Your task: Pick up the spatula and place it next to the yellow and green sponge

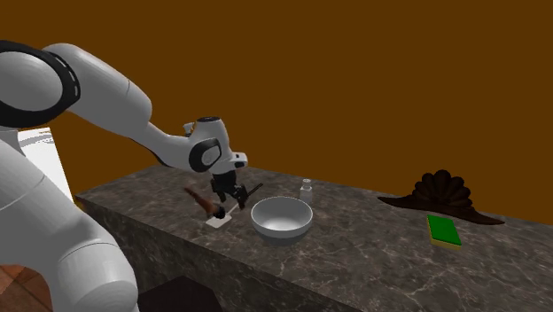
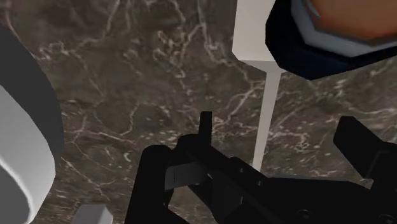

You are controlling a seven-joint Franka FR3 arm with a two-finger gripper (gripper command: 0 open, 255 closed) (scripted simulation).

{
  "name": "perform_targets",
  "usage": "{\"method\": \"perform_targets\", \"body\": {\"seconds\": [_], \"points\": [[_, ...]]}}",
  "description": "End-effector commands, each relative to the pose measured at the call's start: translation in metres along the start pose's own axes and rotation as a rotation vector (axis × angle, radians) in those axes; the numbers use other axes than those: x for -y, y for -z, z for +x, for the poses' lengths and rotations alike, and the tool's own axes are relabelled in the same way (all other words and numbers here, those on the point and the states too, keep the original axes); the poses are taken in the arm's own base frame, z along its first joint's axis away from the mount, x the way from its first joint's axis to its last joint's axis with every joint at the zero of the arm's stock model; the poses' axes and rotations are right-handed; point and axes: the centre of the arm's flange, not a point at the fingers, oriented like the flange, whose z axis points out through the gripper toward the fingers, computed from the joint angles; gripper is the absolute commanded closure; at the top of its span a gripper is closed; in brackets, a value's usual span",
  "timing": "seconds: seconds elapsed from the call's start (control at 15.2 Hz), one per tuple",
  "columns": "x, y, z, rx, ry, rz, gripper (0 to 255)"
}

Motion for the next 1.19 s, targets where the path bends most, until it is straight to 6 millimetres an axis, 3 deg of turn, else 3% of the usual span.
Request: {"method": "perform_targets", "body": {"seconds": [0.0, 0.53, 0.59, 1.12], "points": [[0.0002, -0.0104, -0.0003, -0.001, 0.000, 0.000, 0], [0.0002, -0.0134, -0.0003, -0.001, 0.000, 0.000, 0], [0.0002, -0.0134, -0.0003, -0.001, 0.000, 0.000, 255], [0.0018, -0.0126, -0.0003, -0.001, 0.000, 0.000, 255]]}}
